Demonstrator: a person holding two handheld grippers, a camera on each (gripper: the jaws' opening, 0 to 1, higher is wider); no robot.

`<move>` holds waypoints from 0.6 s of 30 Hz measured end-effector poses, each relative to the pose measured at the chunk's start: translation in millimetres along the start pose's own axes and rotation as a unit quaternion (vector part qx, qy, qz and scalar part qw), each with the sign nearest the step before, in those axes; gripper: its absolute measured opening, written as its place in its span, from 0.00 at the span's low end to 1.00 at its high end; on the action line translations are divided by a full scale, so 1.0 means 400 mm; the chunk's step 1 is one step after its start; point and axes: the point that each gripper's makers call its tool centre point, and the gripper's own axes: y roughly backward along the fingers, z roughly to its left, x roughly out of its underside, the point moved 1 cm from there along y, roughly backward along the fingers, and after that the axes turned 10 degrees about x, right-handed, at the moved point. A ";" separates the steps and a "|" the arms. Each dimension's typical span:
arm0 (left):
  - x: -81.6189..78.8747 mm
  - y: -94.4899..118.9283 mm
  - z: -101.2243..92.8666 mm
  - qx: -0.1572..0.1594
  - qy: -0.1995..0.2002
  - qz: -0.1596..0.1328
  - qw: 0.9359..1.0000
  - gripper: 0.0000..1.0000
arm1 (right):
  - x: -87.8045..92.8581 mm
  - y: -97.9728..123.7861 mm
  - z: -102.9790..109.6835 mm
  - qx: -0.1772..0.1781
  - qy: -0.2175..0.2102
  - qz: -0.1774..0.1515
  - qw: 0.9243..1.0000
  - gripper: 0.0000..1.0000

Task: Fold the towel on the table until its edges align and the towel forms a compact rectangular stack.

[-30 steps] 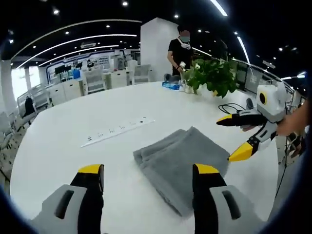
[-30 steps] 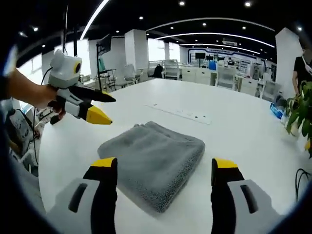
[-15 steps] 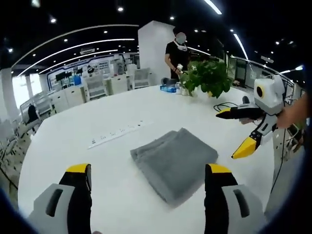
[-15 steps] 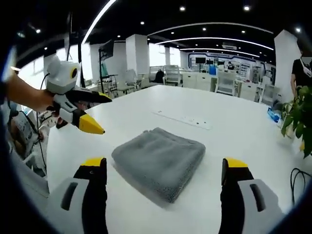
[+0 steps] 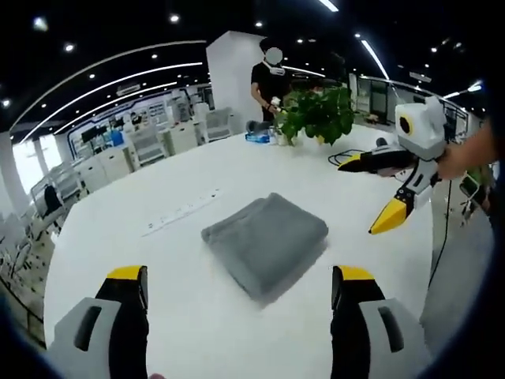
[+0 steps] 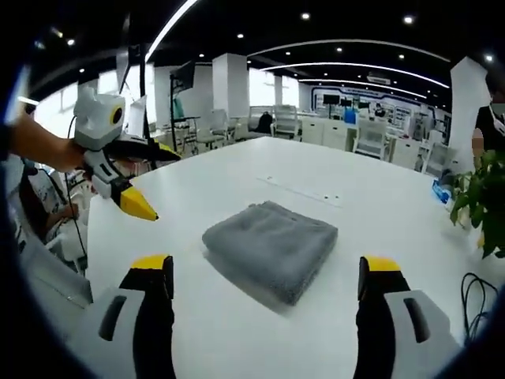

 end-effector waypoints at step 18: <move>0.085 0.079 -0.125 -0.012 0.013 -0.005 1.000 0.99 | 0.061 0.149 0.043 0.006 -0.003 -0.014 1.000 0.98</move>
